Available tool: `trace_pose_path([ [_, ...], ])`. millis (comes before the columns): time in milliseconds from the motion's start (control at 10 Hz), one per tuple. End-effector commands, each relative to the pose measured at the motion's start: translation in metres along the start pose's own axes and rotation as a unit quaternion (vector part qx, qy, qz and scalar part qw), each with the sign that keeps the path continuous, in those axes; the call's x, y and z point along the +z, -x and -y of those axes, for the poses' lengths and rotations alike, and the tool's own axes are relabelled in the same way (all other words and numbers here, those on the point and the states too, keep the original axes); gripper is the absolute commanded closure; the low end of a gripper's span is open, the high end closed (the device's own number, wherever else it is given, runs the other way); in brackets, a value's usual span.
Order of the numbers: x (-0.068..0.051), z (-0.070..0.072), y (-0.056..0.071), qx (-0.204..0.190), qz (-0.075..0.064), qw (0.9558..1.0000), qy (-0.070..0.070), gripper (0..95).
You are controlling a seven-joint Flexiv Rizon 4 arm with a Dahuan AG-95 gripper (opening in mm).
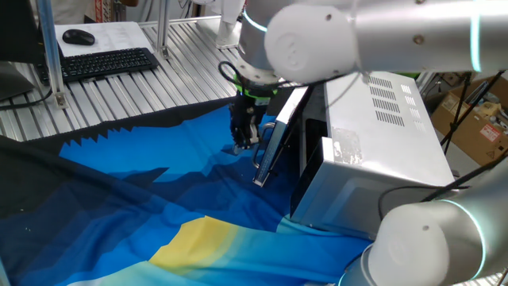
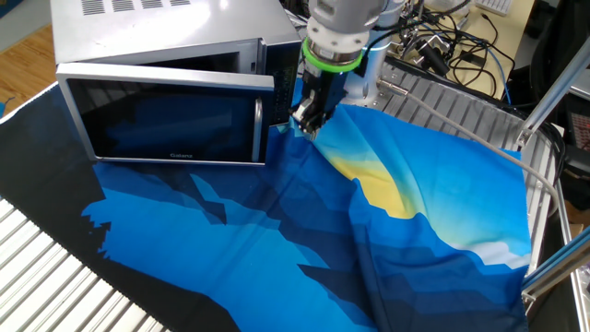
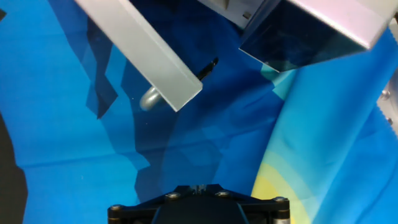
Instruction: Open the microwave door
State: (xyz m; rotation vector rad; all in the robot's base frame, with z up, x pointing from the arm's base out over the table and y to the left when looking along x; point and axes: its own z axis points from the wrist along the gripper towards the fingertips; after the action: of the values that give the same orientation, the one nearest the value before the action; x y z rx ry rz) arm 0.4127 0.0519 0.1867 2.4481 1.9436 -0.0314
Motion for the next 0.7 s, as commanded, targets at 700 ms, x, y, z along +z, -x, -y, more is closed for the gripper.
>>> trace_pose_path([
  [700, 0.0025, 0.0053, 0.0001, -0.045, -0.023, 0.9986, -0.019, 95.0],
])
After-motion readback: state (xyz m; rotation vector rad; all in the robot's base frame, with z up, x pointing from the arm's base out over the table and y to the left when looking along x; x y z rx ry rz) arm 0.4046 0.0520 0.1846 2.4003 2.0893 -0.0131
